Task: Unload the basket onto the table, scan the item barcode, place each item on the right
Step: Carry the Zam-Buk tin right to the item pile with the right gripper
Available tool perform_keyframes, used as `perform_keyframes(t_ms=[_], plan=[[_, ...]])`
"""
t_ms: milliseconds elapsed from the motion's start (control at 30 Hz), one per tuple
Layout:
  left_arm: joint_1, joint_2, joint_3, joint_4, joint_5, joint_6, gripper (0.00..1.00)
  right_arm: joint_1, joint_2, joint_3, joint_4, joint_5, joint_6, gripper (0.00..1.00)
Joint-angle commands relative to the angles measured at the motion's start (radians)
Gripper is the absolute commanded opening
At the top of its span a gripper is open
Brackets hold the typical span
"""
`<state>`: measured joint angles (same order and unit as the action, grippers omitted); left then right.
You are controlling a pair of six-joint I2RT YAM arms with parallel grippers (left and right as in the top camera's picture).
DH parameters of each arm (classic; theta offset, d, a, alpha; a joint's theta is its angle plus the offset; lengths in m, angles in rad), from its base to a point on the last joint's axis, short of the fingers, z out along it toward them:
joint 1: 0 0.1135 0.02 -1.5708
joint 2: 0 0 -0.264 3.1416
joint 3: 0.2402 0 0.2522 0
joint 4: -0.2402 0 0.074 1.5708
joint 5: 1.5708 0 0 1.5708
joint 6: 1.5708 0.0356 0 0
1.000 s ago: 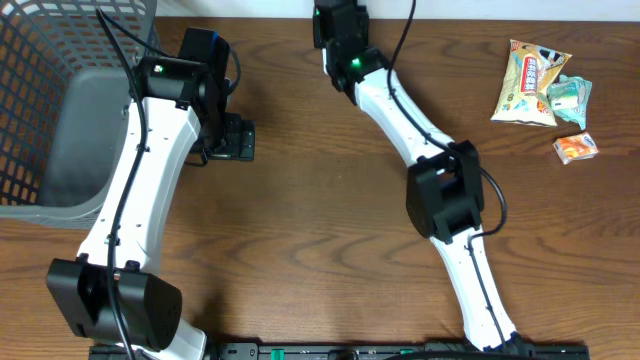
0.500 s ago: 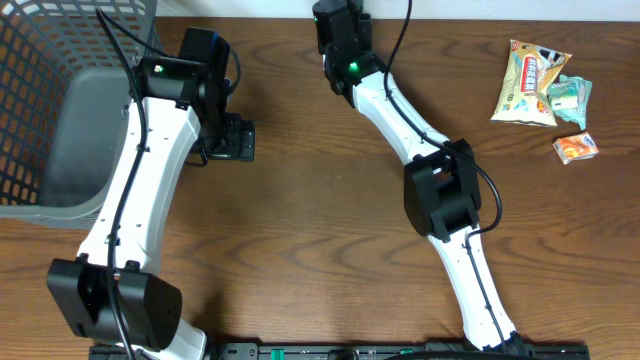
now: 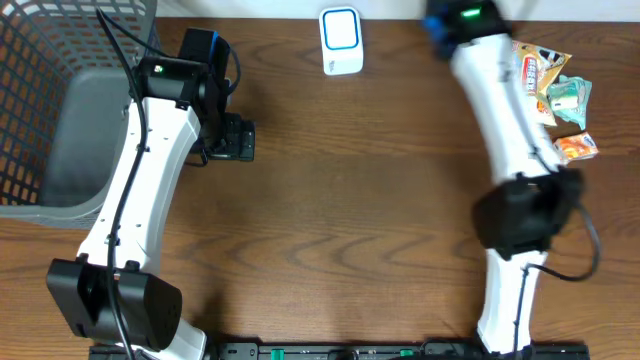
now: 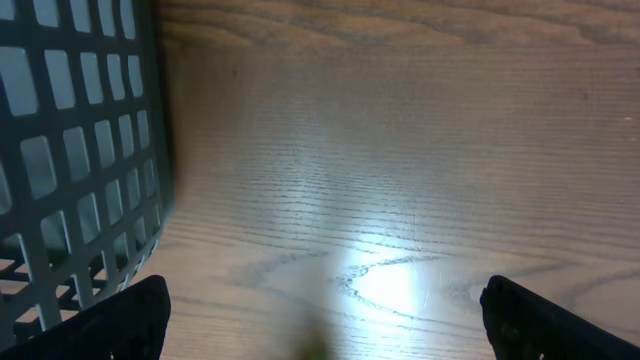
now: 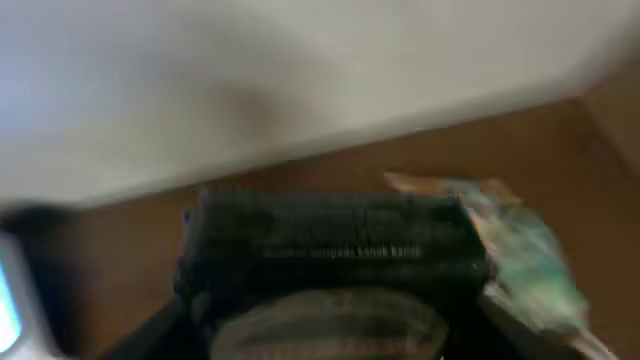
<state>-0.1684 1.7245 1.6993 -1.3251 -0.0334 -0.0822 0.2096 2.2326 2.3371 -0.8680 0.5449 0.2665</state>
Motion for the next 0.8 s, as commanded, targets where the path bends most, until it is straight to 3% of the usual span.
perform_keyframes(t_ms=[0,133,333,467,533,767], plan=[[0.003,0.003,-0.003,0.000,-0.016,-0.009,0.98,-0.118,-0.011,0.003,-0.142,0.021,0.037,0.59],[0.003,0.003,-0.003,0.000,-0.016,-0.009,0.98,-0.207,0.001,-0.006,-0.237,-0.027,0.036,0.62],[0.003,0.003,-0.003,0.000,-0.016,-0.009,0.98,-0.312,0.006,-0.029,-0.251,-0.127,0.037,0.67],[0.003,0.003,-0.003,0.000,-0.016,-0.010,0.98,-0.352,0.006,-0.030,-0.251,-0.173,0.036,0.92],[0.003,0.003,-0.003,0.000,-0.016,-0.009,0.98,-0.362,0.006,-0.030,-0.259,-0.202,0.036,0.98],[0.003,0.003,-0.003,0.000,-0.016,-0.009,0.98,-0.359,-0.017,-0.029,-0.377,-0.334,0.032,0.99]])
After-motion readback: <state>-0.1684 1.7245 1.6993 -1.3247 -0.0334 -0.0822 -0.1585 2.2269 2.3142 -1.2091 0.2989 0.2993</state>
